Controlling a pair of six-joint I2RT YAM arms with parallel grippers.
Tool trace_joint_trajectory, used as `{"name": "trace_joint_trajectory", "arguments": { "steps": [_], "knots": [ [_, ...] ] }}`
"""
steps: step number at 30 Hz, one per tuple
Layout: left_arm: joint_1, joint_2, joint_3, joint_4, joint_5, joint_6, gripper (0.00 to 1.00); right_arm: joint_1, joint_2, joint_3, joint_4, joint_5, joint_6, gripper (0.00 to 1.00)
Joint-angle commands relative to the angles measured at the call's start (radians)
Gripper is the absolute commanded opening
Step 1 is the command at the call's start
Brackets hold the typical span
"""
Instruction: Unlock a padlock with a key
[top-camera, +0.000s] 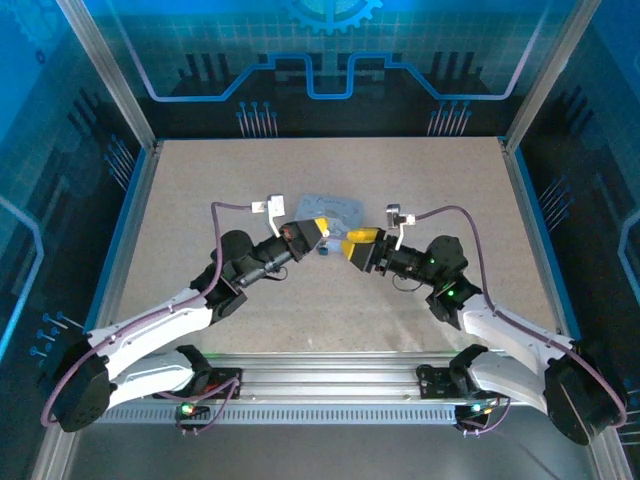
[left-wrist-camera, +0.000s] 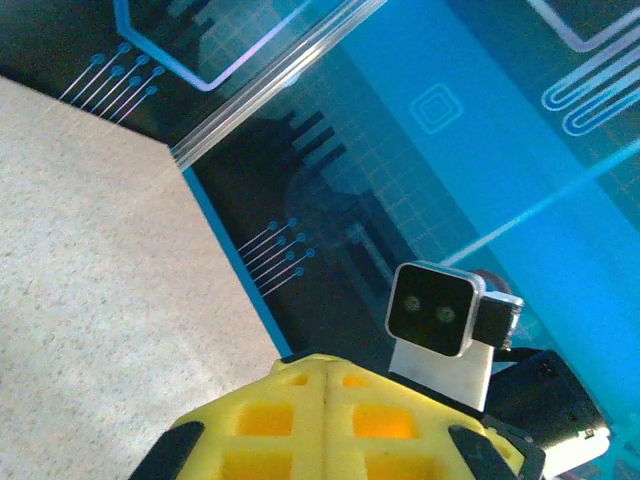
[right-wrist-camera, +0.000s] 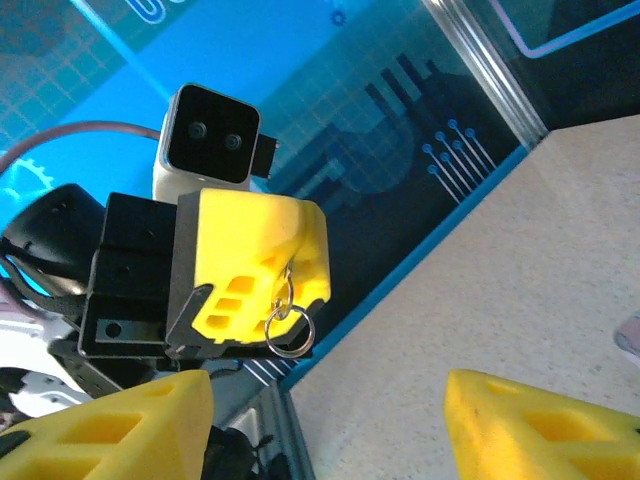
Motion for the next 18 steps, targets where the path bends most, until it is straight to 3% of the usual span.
{"name": "trace_joint_trajectory", "arguments": {
  "steps": [1,10,18],
  "knots": [
    [-0.015,0.012,-0.002,0.093,-0.036,0.034,0.00,0.003,0.039,0.029,0.126,-0.033,0.071,0.61],
    [-0.029,0.028,-0.001,0.106,-0.041,0.025,0.00,0.040,0.110,0.097,0.138,-0.036,0.070,0.54],
    [-0.029,0.026,-0.012,0.118,-0.050,0.018,0.00,0.057,0.167,0.133,0.139,-0.039,0.077,0.40]
  ]
}}
